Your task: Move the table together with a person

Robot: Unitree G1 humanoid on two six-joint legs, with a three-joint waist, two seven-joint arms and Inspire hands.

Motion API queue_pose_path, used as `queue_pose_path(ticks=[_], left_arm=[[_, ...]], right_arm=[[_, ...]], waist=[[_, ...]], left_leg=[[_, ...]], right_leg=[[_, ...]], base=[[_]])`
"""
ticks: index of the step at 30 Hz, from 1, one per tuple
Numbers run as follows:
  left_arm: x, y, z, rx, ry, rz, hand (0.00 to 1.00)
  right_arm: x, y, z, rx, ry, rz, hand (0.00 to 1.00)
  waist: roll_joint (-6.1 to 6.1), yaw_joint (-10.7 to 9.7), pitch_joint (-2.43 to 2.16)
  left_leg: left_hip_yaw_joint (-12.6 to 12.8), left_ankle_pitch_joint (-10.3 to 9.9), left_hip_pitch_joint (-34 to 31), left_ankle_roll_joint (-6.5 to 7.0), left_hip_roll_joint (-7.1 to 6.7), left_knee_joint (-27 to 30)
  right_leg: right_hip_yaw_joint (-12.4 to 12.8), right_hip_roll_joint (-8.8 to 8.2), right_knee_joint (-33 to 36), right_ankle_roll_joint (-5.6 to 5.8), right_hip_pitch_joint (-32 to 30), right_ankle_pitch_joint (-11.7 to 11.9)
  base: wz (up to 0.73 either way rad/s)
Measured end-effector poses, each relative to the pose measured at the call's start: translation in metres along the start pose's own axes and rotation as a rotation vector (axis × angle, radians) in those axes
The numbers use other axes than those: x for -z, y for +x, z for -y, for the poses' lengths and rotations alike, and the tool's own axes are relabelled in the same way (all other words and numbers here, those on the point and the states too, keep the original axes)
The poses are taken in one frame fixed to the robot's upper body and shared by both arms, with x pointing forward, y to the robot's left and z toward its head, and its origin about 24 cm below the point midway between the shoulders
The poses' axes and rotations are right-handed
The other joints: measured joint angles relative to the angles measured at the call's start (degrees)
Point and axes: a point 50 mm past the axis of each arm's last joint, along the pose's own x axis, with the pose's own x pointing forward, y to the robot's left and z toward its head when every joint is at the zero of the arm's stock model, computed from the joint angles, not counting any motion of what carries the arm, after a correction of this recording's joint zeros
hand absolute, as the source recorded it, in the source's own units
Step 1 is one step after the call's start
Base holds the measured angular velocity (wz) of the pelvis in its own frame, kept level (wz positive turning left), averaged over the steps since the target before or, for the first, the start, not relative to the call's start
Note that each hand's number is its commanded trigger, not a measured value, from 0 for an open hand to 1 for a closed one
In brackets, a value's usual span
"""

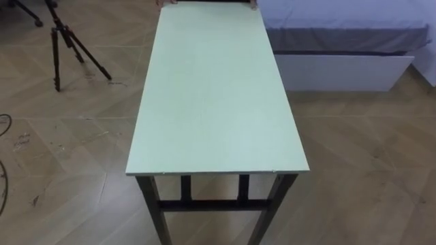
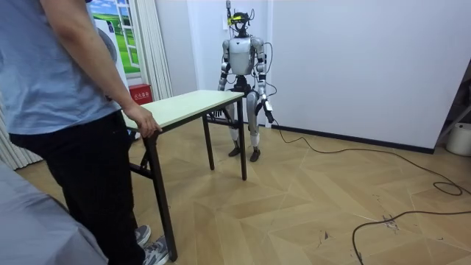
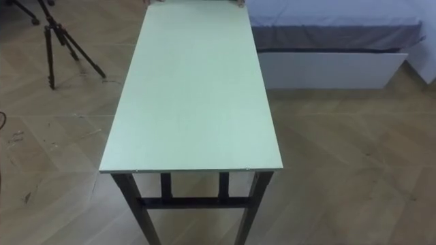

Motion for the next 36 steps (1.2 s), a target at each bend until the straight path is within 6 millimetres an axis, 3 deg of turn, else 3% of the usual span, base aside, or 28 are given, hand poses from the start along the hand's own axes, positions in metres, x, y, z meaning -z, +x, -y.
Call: queue_pose_path(ticks=[11,19,23,25,29,36], left_arm=[[0.006,0.001,0.004,0.152,-0.311,-0.097,0.00],[-0.033,0.003,0.015,0.350,-0.548,-0.008,0.00],[-0.042,-0.001,0.020,0.446,-0.675,0.000,0.00],[-0.054,-0.005,0.025,0.524,-0.772,0.034,0.00],[-0.070,-0.015,0.033,0.653,-0.882,0.079,0.00],[-0.099,-0.041,0.044,0.859,-1.042,0.158,0.00]], right_arm=[[-0.003,0.000,-0.005,-0.070,0.041,0.004,0.00],[-0.044,-0.002,-0.031,-0.273,0.035,0.164,0.00],[-0.058,-0.007,-0.042,-0.368,0.077,0.227,0.00],[-0.072,-0.012,-0.053,-0.448,0.110,0.282,0.00],[-0.079,-0.020,-0.067,-0.572,0.214,0.329,0.00],[-0.077,-0.038,-0.091,-0.766,0.299,0.338,0.00]], waist=[[0.45,1.2,-0.09],[1.16,1.0,-0.01],[1.69,0.8,-0.04],[2.10,1.0,0.23],[2.49,0.9,0.16],[1.60,0.8,0.07]], left_leg=[[0.1,0.0,-0.7,0.00,0.06,0.2],[0.4,0.0,-1.1,0.00,0.06,1.1],[0.4,-0.1,-2.2,0.04,0.12,1.9],[0.5,-0.1,-3.3,0.07,0.14,2.4],[0.5,0.0,-3.5,0.11,0.06,2.4],[1.7,0.0,-3.4,0.10,0.26,2.8]], right_leg=[[-0.1,-0.03,0.0,0.01,-0.5,0.0],[-0.2,-0.18,0.1,0.01,-0.4,0.0],[-0.2,-0.18,0.2,0.01,-1.0,0.0],[-0.1,-0.35,1.1,0.01,-2.5,0.0],[-0.4,-0.44,1.1,0.01,-2.5,0.0],[-0.3,-0.49,1.1,0.01,-2.3,0.0]], base=[[0.00],[0.03],[0.00],[-0.02],[0.03],[0.02]])
